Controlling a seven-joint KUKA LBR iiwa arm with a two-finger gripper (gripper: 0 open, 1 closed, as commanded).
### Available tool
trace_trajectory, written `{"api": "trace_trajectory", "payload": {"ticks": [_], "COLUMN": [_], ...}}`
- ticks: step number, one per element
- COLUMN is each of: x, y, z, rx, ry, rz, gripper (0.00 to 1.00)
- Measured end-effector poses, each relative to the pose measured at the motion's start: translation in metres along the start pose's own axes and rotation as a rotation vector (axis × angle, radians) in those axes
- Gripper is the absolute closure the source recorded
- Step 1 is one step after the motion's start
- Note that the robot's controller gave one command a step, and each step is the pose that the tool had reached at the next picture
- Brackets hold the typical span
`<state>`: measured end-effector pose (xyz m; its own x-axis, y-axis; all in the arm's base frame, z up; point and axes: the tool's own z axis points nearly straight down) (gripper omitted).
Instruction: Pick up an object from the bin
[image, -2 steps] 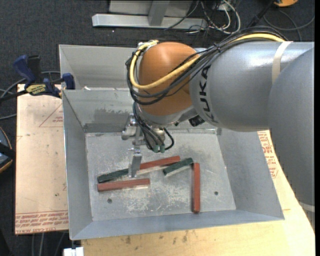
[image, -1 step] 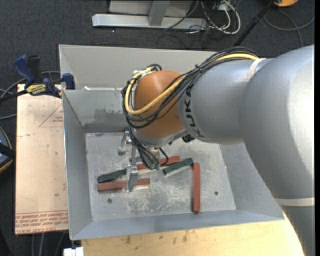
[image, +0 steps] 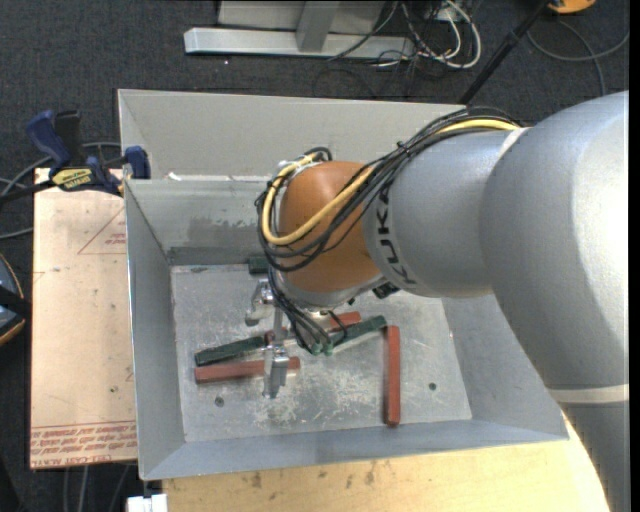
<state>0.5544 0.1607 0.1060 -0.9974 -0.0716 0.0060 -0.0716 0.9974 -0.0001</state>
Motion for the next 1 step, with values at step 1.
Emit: {"api": "trace_trajectory", "payload": {"ticks": [1], "x": [0.0014], "y": [0.0129], "z": [-0.0234], "rx": [-0.002], "ry": [-0.007], "rz": [0.117], "gripper": [0.0]}}
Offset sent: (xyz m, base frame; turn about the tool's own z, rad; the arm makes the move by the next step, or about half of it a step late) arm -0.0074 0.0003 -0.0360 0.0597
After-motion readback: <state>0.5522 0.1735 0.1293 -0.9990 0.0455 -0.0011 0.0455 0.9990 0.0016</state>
